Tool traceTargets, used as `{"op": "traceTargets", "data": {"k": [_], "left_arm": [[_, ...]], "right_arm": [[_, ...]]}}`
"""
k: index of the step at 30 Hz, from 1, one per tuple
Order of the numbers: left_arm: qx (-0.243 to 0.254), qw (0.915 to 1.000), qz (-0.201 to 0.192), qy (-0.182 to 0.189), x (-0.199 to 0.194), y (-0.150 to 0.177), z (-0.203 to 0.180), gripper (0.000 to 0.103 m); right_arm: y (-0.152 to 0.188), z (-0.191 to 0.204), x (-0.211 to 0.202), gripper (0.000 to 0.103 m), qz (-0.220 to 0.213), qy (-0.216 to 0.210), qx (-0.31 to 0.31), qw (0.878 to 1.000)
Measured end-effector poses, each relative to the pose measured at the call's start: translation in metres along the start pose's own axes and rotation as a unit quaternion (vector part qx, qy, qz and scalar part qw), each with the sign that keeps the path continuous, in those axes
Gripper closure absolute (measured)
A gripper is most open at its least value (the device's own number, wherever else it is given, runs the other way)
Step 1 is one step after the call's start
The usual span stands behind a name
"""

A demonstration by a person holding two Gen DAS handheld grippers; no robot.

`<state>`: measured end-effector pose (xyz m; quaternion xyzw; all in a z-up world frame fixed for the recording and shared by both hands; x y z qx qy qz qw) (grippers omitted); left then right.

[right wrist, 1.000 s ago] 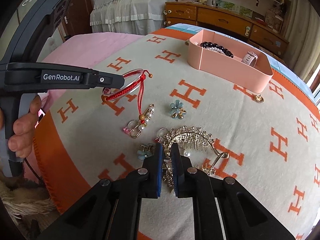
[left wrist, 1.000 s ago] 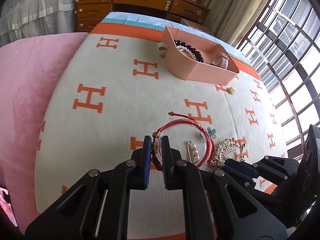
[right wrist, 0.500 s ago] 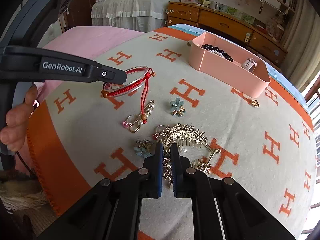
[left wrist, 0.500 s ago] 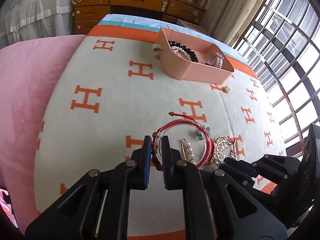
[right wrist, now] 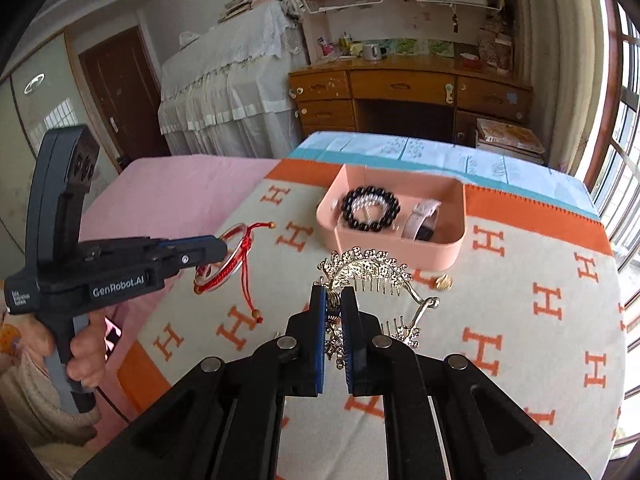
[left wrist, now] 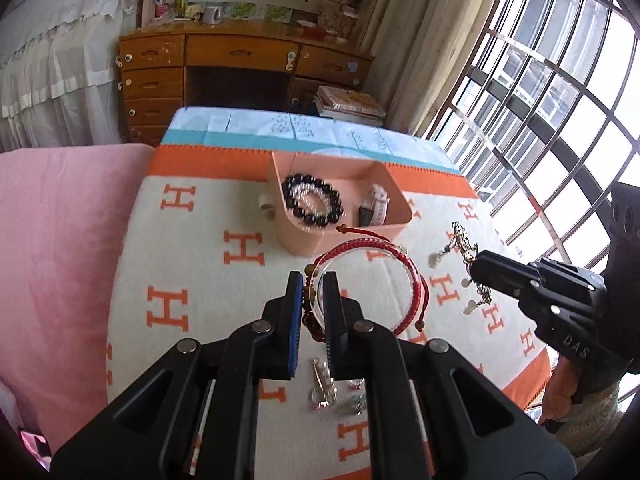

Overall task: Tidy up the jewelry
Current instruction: 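Carry the red bracelet and gold hair comb over the pink tray and lower them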

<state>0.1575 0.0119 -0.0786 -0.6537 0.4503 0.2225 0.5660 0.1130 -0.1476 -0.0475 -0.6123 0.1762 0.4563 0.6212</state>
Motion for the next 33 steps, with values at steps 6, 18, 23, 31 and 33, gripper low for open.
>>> {"op": "traceTargets", "data": {"k": [6,18,23,31,33], "left_arm": [[0.012,0.9996,-0.023,-0.012,-0.007,-0.072,-0.011,0.096],[-0.039,0.9978,0.050,-0.020,0.126,-0.111,0.005,0.096],[-0.043,0.9955,0.077,-0.035,0.172,-0.093,0.016,0.095],[-0.021,0.9956,0.079,-0.046,0.184,-0.082,0.015,0.094],[-0.020,0.9956,0.080,-0.045,0.180,-0.079,0.016,0.094]], "right_arm": [[-0.081,-0.029,-0.022,0.096,-0.055,-0.016,0.052,0.997],[-0.143,-0.093,0.074,0.096,-0.021,-0.075,0.157,0.985],[-0.139,-0.100,0.116,0.096,-0.021,-0.113,0.194,0.974],[-0.122,-0.100,0.175,0.096,0.007,-0.122,0.209,0.970],[-0.115,-0.110,0.189,0.096,0.016,-0.104,0.216,0.971]]}}
Point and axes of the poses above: each gripper's, at about its wrist camera, not at the fingertips, and x roughly the way its jaws point, z to its left, y to its underside, the point moved 10 cm from there along x, roughly the way its jaws point, and after that the axes turned 7 degrees about z, right-handed, at the moved point
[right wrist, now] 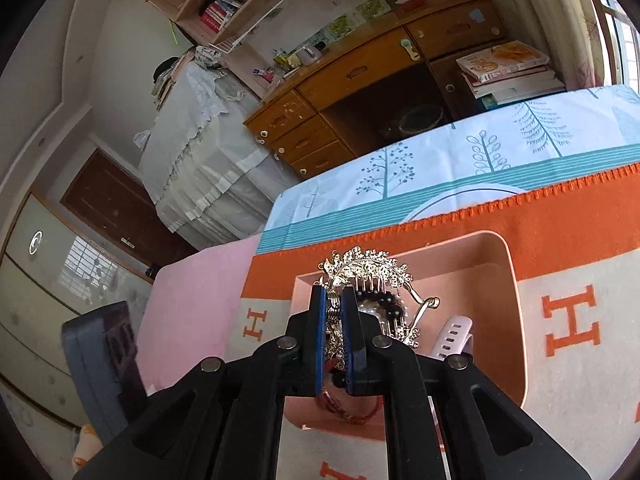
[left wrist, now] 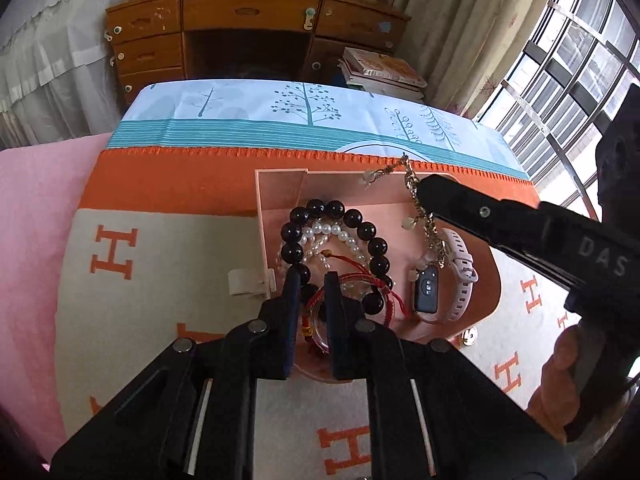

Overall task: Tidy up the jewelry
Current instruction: 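Carry the red bracelet and gold hair comb over the pink tray and lower them, then open both tools and move them back over the remaining jewelry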

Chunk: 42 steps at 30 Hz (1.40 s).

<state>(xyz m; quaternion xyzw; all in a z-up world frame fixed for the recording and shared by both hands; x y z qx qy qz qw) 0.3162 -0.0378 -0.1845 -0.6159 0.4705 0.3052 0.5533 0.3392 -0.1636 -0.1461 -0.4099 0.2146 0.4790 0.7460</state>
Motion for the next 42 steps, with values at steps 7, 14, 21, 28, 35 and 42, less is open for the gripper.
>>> {"op": "traceTargets", "data": {"k": [7,14,21,28,35,42], "left_arm": [[0.014,0.9999,-0.002,-0.007,-0.006,0.013,0.001,0.094],[0.023,0.9997,-0.004,-0.004,-0.020,0.021,-0.004,0.092],[0.021,0.9996,-0.019,-0.001,-0.049,0.030,-0.001,0.091],[0.015,0.9994,-0.026,0.017,-0.078,0.053,0.000,0.068],[0.018,0.9978,-0.060,0.021,-0.113,0.085,-0.003,0.047],[0.016,0.9972,-0.073,0.010,-0.127,0.125,-0.001,0.047]], "right_arm": [[-0.001,-0.039,0.010,0.093,0.014,0.078,-0.001,0.997],[-0.006,-0.011,-0.015,0.065,-0.020,0.069,-0.045,0.996],[0.012,0.012,-0.042,0.065,-0.021,0.060,-0.058,0.996],[0.062,0.022,-0.083,0.065,-0.011,0.053,-0.063,0.997],[0.113,0.028,-0.117,0.065,-0.020,0.054,-0.079,0.995],[0.164,0.034,-0.138,0.064,-0.032,0.055,-0.099,0.993]]}}
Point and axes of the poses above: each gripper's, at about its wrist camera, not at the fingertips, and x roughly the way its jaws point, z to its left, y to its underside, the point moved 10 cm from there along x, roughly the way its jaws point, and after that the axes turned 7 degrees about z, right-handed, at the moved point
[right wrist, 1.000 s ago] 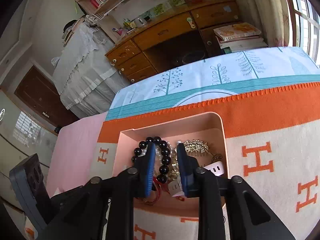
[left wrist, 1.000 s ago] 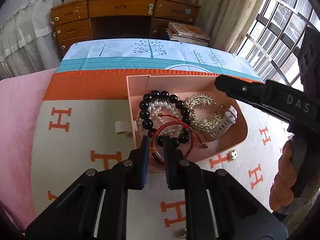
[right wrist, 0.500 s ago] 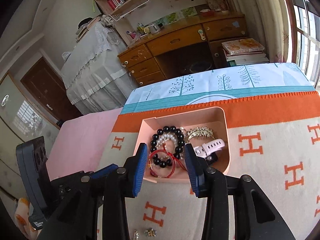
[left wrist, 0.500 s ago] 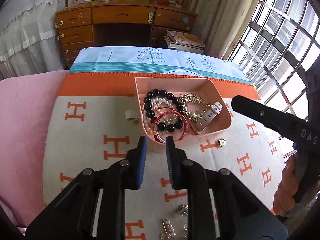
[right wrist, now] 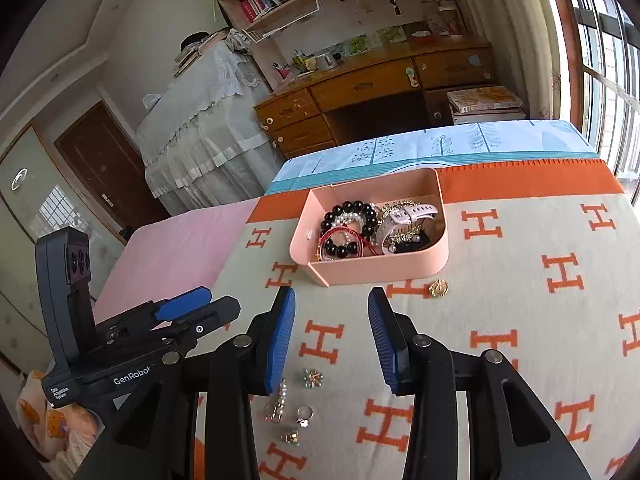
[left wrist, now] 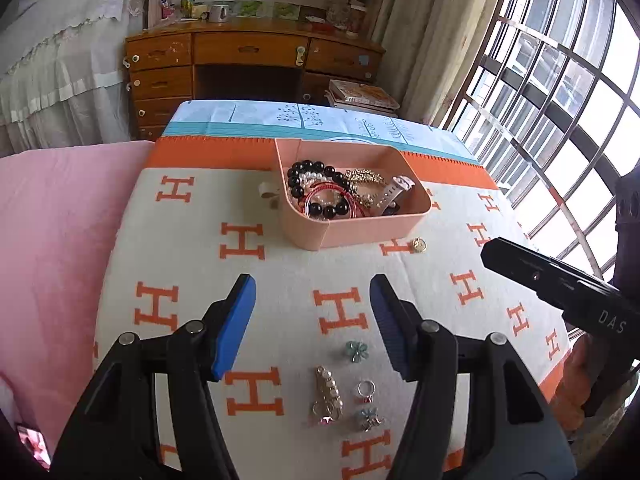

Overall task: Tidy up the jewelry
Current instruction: 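Open both tools and move them back over the remaining jewelry, then grasp the pearl brooch pin with the left tool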

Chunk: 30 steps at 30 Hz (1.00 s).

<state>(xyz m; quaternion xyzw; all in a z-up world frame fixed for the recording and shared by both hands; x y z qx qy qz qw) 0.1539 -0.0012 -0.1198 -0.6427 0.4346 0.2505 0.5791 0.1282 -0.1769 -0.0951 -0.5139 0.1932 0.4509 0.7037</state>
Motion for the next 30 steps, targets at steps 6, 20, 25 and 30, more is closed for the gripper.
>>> {"op": "traceTargets", "data": {"k": [6,20,25,30], "left_arm": [[-0.025,0.9996,0.013,0.009,0.003,0.032,0.007,0.047],[-0.028,0.9974,0.065,0.008,0.040,0.098,0.007,0.047],[-0.017,0.9972,0.072,0.002,0.050,0.101,-0.005,0.049],[-0.012,0.9968,0.075,-0.024,0.056,0.094,-0.009,0.069]], "right_arm": [[0.043,0.004,-0.007,0.064,0.009,0.004,-0.010,1.000],[0.106,-0.003,0.025,0.064,0.053,0.018,-0.027,0.998],[0.121,-0.005,0.035,0.064,0.058,0.024,-0.044,0.997],[0.126,-0.010,0.042,0.064,0.063,0.019,-0.046,0.997]]}}
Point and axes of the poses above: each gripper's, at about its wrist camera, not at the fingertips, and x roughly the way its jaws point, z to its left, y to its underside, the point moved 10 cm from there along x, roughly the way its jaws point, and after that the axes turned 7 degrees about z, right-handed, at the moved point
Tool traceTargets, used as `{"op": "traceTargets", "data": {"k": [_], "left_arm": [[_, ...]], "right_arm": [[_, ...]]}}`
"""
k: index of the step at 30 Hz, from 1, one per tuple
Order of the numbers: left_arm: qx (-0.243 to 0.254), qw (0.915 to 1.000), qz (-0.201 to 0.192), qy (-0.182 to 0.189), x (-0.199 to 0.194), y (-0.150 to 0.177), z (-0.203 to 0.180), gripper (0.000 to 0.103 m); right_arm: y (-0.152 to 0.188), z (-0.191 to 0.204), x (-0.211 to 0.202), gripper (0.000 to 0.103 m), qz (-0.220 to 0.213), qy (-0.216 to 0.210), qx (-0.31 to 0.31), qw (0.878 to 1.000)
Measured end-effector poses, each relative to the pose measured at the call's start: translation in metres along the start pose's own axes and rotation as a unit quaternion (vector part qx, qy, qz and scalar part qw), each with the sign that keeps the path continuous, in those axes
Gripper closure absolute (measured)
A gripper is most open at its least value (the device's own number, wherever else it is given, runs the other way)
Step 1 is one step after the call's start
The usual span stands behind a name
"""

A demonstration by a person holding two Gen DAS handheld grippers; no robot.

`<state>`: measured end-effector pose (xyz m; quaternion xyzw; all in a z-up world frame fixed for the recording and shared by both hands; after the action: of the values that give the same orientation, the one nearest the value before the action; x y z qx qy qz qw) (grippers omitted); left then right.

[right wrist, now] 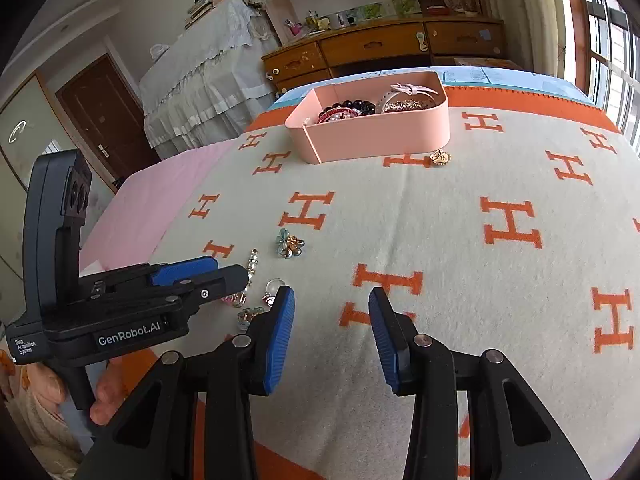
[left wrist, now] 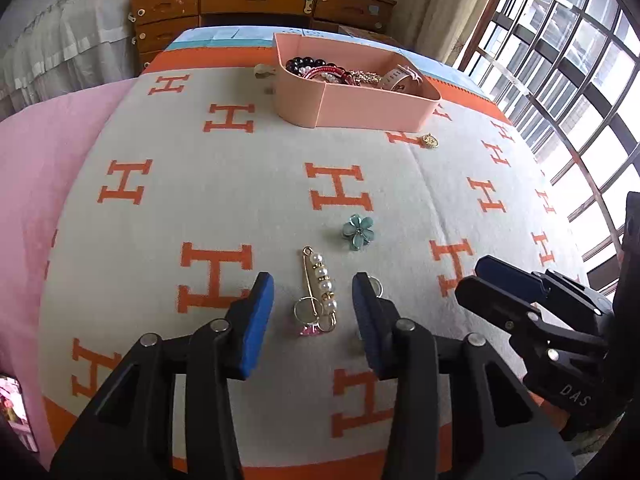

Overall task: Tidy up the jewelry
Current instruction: 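Grasp the pearl brooch pin with the left tool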

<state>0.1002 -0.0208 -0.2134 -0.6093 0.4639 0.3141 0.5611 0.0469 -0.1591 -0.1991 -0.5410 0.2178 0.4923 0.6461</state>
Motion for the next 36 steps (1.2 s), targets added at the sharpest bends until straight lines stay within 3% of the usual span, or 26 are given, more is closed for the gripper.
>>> {"op": "traceTargets", "data": {"k": [2,11,12,14,15,36], "left_arm": [[0.005,0.9999,0.008,-0.012,0.004,-0.001,-0.002,0.078],[0.053,0.9968,0.030,-0.051,0.022,-0.004,-0.017,0.080],[0.056,0.9965,0.030,-0.055,0.023,-0.004,-0.018,0.083],[0.061,0.9961,0.030,-0.056,0.023,-0.005,-0.019,0.097],[0.061,0.9960,0.031,-0.057,0.023,-0.005,-0.019,0.098],[0.016,0.9994,-0.030,-0.001,-0.009,-0.011,-0.010,0.098]], "right_arm": [[0.000,-0.002,0.002,0.064,0.001,0.000,0.000,1.000],[-0.005,-0.014,0.006,0.064,0.000,0.000,0.008,1.000],[-0.006,-0.015,0.007,0.064,0.001,-0.001,0.011,1.000],[-0.007,-0.018,0.008,0.064,0.002,-0.002,0.014,1.000],[-0.007,-0.019,0.009,0.064,0.003,-0.002,0.015,1.000],[-0.009,-0.016,0.013,0.064,-0.001,0.009,0.005,1.000]]}}
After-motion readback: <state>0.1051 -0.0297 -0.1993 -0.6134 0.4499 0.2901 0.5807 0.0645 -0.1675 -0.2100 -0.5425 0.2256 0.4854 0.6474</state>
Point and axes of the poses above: each gripper's, at about its wrist camera, not at the fingertips, and x roughly the way its jaws point, z to its left, y to its underside, the point moved 10 cm from there along x, roughly the way its jaws point, and after that the axes turned 7 degrees about z, right-handed, at the moved point
